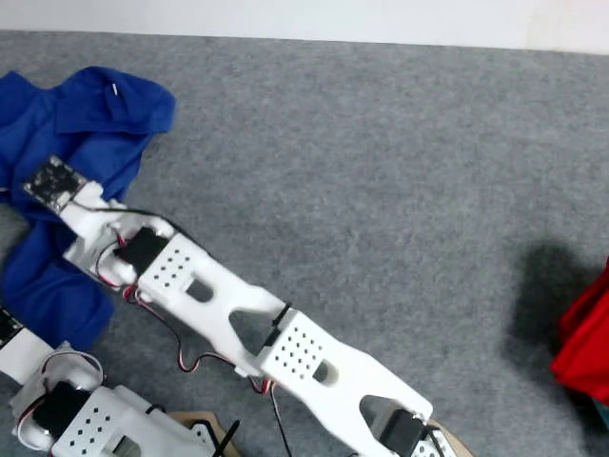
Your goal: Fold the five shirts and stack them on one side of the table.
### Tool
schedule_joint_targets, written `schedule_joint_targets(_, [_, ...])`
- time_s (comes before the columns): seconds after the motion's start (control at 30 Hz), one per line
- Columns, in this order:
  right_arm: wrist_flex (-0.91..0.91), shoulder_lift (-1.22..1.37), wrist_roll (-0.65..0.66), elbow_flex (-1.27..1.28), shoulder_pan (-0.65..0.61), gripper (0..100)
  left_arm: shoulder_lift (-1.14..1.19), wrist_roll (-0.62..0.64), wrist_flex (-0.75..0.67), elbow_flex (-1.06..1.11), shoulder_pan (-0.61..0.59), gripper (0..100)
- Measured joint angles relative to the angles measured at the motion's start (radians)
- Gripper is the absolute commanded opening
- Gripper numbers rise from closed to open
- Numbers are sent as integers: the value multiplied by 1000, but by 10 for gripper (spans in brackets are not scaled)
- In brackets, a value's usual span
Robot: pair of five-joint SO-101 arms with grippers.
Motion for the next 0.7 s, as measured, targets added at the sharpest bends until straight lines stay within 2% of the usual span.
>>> schedule_joint_targets(0.1, [-71, 44, 26, 0, 8, 214, 0, 0, 0, 0, 0, 6])
schedule_joint_targets(0.47, [-296, 155, 311, 0, 9, 204, 0, 0, 0, 0, 0, 6])
schedule_joint_targets(0.53, [-325, 176, 358, 0, 15, 143, 0, 0, 0, 0, 0, 6])
schedule_joint_targets(0.6, [-344, 196, 393, 0, 23, 16, 0, 0, 0, 0, 0, 6])
schedule_joint_targets(0.63, [-348, 206, 407, 0, 28, 0, 0, 0, 0, 0, 0, 6])
schedule_joint_targets(0.7, [-353, 226, 428, 0, 35, 30, -2, 0, 0, 0, 0, 6])
